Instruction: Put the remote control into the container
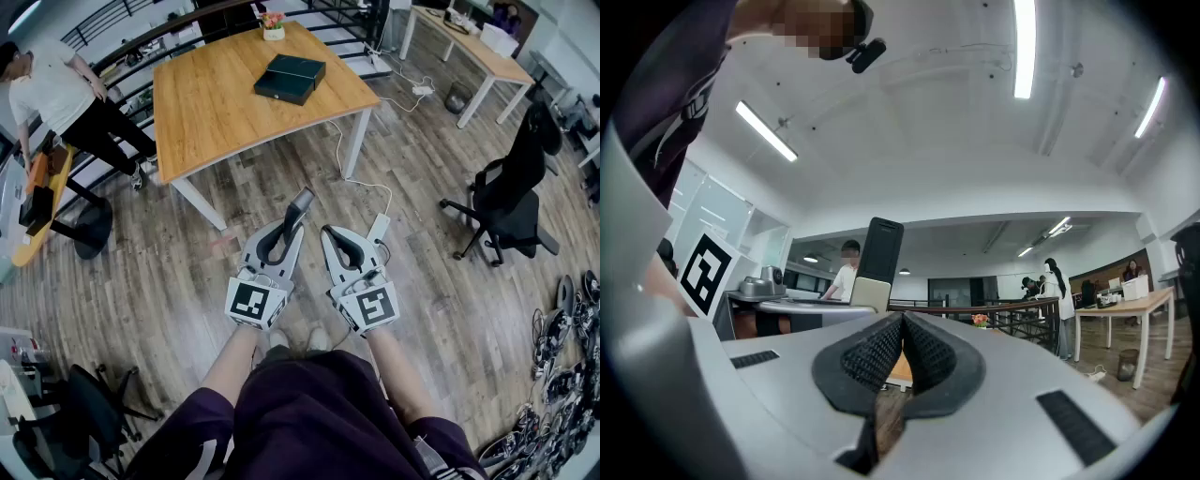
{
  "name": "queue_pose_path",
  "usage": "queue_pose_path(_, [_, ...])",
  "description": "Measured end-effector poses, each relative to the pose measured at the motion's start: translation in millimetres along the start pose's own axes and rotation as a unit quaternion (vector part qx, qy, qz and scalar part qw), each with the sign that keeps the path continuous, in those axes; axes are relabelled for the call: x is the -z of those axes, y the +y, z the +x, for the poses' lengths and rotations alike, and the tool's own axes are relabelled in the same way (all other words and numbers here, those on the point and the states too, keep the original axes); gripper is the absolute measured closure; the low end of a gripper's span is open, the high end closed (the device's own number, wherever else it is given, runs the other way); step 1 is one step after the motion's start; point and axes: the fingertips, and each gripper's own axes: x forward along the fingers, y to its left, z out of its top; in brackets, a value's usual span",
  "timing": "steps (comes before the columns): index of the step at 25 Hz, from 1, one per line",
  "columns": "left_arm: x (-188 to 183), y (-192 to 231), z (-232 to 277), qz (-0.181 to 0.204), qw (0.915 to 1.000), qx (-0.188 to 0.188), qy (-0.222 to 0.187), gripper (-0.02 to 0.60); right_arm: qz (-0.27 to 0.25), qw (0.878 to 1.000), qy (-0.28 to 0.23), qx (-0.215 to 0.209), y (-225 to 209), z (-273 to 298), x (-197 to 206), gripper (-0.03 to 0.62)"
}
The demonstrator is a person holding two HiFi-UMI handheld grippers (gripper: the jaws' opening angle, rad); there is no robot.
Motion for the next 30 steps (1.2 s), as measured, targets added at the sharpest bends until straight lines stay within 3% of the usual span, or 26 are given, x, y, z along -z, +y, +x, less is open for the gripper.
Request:
queue_pose_path(7, [9.3, 1.1, 22.8, 0.001, 1.0000, -0.008, 0.005, 0.502, 0.003, 1.000, 0.007, -0.008, -24.1, 6.8, 10.3, 0.576])
queue_pose_path(15, [22.5, 30.3, 52.2, 0.001, 0.9999, 0.001, 0.012, 0.502, 0.009, 1.000, 0.013, -0.005, -41.8, 41.9, 27.1, 0.576])
queue_pose_path(30, [44.1, 137.8, 138.3, -0.017, 0.9993, 0.027, 0.016, 0.502, 0.014, 0.999, 0.031, 0.018, -92.6, 165.8, 53.2, 0.576])
